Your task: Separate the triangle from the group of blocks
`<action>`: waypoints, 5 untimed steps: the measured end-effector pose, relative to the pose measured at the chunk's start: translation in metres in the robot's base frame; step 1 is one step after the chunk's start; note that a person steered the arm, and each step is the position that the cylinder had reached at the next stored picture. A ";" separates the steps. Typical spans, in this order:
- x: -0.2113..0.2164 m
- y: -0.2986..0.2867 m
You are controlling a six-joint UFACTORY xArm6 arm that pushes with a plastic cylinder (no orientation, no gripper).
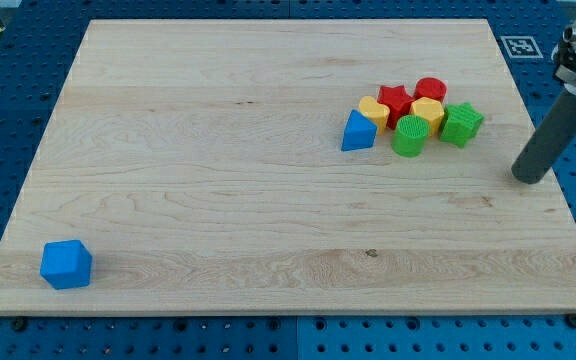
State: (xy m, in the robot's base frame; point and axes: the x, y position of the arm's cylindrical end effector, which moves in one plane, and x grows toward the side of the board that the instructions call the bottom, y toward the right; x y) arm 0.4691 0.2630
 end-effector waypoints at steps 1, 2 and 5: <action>-0.016 -0.015; -0.002 -0.042; -0.005 -0.166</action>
State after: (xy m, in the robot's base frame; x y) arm 0.4637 0.0970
